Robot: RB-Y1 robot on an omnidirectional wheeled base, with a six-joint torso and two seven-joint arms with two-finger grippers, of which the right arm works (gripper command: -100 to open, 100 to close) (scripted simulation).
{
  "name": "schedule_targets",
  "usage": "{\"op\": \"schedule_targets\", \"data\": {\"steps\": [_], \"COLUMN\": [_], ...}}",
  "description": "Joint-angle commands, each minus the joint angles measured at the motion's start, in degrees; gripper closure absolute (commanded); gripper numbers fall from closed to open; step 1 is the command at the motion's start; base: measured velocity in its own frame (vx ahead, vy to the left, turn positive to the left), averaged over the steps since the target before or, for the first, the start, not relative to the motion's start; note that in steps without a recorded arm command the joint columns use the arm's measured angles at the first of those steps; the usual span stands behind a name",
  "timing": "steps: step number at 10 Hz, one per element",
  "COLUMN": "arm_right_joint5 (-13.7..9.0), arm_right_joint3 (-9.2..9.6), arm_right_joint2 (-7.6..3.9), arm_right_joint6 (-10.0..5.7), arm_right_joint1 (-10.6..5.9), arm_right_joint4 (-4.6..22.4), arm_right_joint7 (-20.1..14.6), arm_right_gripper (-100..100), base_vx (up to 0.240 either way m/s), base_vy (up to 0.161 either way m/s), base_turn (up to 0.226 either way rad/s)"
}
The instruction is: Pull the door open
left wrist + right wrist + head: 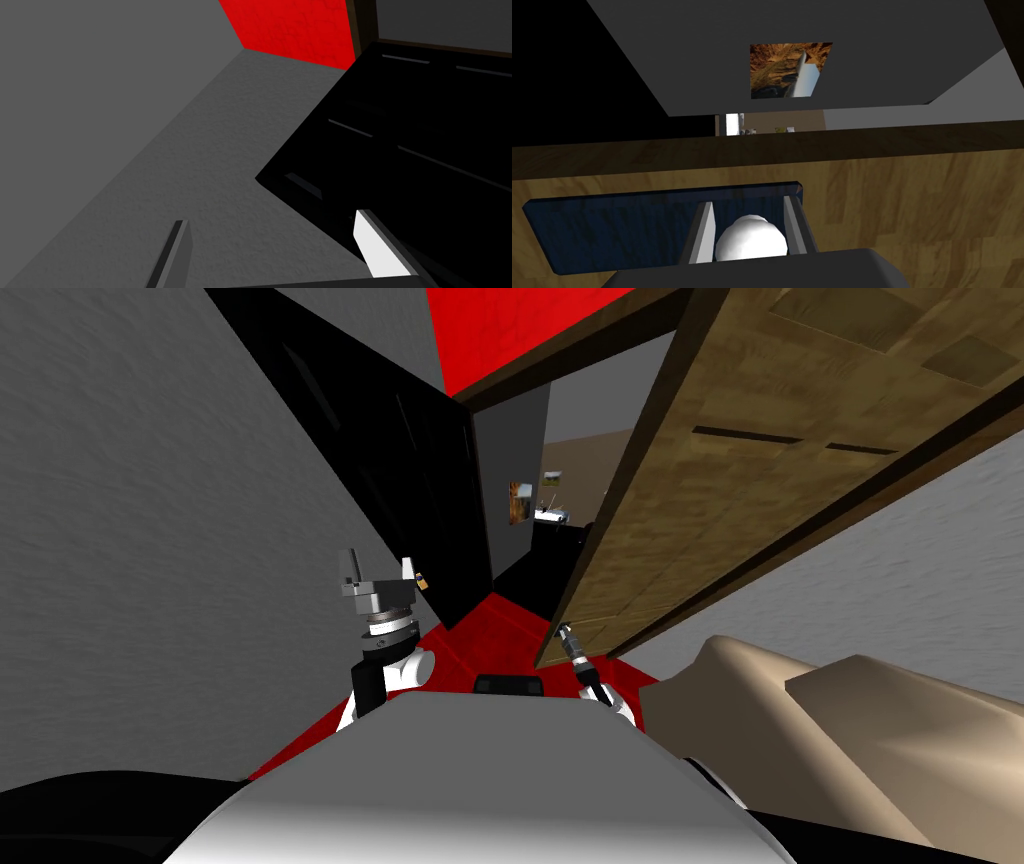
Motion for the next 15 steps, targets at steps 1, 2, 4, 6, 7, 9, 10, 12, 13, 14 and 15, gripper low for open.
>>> {"op": "schedule_targets", "data": {"steps": [1,2,4,6,7,9,10,12,13,14,15], "arm_right_joint5": [-1.34,-2.33,-2.17,-2.60,-2.74,-3.23,-3.65,-4.59,-5.24,-5.66,-5.66], "arm_right_joint3": [1.94,2.89,1.75,1.33,1.19,0.34,-0.34,-1.90,-2.95,-3.65,-3.65], "arm_right_joint2": [1.15,1.56,-0.26,-1.77,-2.28,-2.38,-2.60,-3.09,-3.42,-3.64,-3.64], "arm_right_joint6": [2.03,3.27,1.92,1.33,1.13,0.47,-0.21,-1.76,-2.81,-3.50,-3.50], "arm_right_joint1": [-0.48,-0.81,0.09,0.88,1.15,1.12,1.22,1.43,1.57,1.66,1.66], "arm_right_joint4": [-1.29,-2.05,-1.57,-1.58,-1.58,-0.60,0.23,2.13,3.41,4.26,4.26], "arm_right_joint7": [1.59,2.47,0.38,-0.98,-1.45,-1.34,-1.38,-1.45,-1.50,-1.54,-1.54], "arm_right_gripper": [100,100,-100,-100,-100,-100,-100,-100,-100,-100,-100], "base_vx": [-0.161,-0.202,-0.204,-0.239,-0.207,0.002,0.213,0.233,0.265,0.294,0.178], "base_vy": [-0.131,-0.123,0.028,-0.024,-0.101,0.001,0.071,0.062,0.072,0.015,-0.004], "base_turn": [0.075,0.099,0.006,-0.040,-0.022,0.083,0.241,0.219,0.209,0.222,0.043]}}
